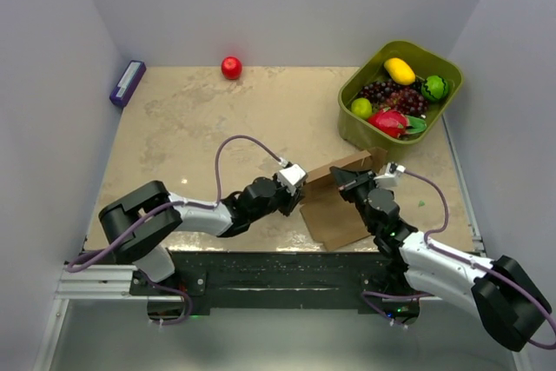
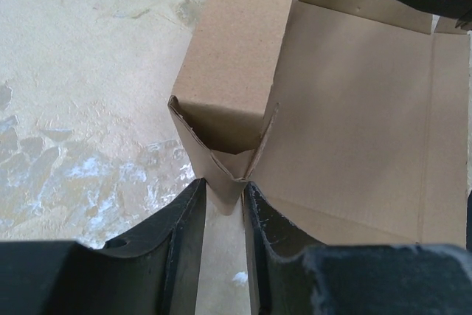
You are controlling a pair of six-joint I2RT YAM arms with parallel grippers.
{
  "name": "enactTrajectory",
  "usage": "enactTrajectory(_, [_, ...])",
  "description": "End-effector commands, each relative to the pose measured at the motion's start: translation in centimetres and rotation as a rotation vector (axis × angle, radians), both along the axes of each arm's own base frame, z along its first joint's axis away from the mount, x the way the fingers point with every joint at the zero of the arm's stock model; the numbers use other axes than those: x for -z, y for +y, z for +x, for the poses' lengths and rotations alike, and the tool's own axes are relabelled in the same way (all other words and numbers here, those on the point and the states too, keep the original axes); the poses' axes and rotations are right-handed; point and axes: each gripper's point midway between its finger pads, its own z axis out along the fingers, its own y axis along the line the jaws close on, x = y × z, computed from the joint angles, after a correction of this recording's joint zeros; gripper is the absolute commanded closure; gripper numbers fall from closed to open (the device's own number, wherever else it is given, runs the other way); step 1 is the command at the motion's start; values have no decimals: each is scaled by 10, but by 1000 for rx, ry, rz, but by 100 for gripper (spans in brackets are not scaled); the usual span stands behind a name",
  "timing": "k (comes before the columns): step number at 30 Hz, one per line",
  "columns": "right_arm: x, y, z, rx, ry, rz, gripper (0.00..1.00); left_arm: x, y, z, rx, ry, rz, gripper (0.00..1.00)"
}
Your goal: Fold the paper box
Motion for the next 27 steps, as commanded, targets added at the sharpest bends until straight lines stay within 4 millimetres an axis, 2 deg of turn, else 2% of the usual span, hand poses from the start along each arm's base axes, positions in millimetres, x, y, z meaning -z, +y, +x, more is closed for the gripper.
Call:
enactTrajectory(1, [16, -5, -4, 5, 32, -55, 100, -31, -23, 16, -41, -56, -90, 73])
enactTrajectory(8, [19, -7, -4, 17, 43, -44, 100, -32, -38, 19, -80, -47, -85, 76])
enactTrajectory(14, [22, -11, -4, 40, 62, -36, 100, -23, -48, 19, -134, -18, -69, 77])
enactTrajectory(21, [29, -14, -6, 55, 84, -26, 100, -31, -69, 21, -167, -6, -113, 81])
enactTrajectory(27, [34, -17, -7, 67, 100, -24, 100, -36, -76, 24, -189, 0, -142, 80])
